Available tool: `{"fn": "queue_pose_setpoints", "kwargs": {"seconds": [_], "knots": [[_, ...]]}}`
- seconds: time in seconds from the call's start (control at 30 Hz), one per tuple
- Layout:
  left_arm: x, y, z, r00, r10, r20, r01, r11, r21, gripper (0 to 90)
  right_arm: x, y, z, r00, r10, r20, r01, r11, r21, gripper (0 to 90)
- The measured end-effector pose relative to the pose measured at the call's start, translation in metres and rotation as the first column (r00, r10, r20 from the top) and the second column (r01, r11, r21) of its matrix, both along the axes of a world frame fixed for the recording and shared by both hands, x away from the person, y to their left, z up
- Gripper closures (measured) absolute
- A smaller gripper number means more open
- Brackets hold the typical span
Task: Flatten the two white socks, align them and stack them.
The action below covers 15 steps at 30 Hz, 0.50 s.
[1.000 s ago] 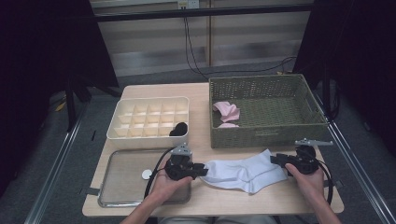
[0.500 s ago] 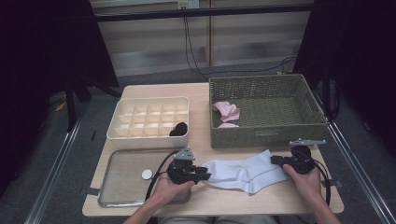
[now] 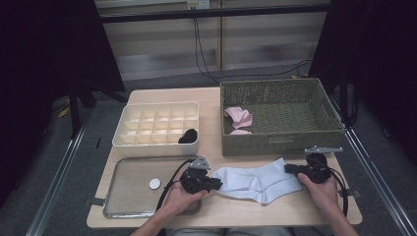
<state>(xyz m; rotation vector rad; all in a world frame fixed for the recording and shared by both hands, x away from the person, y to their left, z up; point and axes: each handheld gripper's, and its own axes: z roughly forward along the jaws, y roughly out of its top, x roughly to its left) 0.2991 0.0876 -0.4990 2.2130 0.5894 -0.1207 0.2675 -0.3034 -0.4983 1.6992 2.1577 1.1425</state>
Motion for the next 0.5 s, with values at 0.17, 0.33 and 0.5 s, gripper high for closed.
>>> {"fn": "queue_pose_setpoints", "kwargs": {"seconds": [0.17,0.33,0.5], "knots": [[0.002,0.005,0.009,0.9998,0.021,-0.007,-0.021,0.9985,-0.050,87.4,-0.004,-0.001,0.007,0.9994,-0.008,0.033,0.007,0.9994,0.034,84.0],[0.002,0.013,0.019,0.9999,0.013,-0.001,-0.013,0.9948,-0.101,87.0,-0.010,-0.001,0.017,0.9978,-0.008,0.065,0.003,0.9975,0.071,84.2],[0.004,0.016,0.014,0.9997,0.023,-0.011,-0.024,0.9963,-0.083,87.0,-0.012,-0.001,0.019,0.9975,-0.004,0.070,-0.001,0.9967,0.081,84.2]]}}
